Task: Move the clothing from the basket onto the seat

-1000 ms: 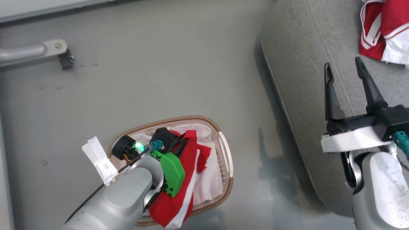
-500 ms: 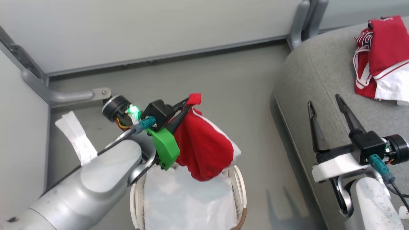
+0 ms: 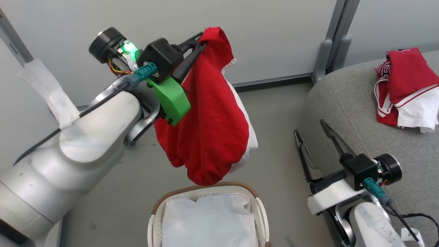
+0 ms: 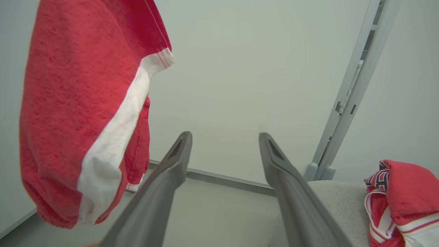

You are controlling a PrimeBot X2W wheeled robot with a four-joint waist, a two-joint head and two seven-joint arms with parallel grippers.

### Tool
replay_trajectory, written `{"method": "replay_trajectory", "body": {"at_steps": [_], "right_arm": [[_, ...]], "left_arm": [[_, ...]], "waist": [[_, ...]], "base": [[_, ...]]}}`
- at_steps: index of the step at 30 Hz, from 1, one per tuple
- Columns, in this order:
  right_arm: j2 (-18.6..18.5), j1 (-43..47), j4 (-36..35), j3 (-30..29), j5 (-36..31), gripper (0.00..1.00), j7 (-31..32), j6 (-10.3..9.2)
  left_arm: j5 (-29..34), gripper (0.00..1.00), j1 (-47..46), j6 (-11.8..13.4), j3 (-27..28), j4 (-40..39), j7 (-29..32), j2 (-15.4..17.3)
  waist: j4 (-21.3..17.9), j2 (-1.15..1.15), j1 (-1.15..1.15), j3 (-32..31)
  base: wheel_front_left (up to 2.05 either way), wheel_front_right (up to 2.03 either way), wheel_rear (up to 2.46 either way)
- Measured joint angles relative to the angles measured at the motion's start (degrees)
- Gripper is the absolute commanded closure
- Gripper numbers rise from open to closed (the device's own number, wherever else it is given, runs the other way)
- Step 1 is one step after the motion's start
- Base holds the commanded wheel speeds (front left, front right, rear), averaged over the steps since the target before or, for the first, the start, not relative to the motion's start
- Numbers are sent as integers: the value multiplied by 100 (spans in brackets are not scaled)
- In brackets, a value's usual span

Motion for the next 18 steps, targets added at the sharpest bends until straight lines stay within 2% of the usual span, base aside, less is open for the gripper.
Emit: {"method": "replay_trajectory", "body": {"at_steps": [12, 18], "right_arm": [[3, 146, -52, 1158, 226, 0, 0, 0], [0, -305, -31, 1496, 213, 0, 0, 0]], "left_arm": [[35, 100, -586, 46, 233, -172, -51, -20], [64, 100, -639, 78, 245, -229, -94, -24]], "waist": [[-27, 0, 0, -3], [-56, 0, 0, 5]], "base": [[0, 0, 0], [0, 0, 0]]}}
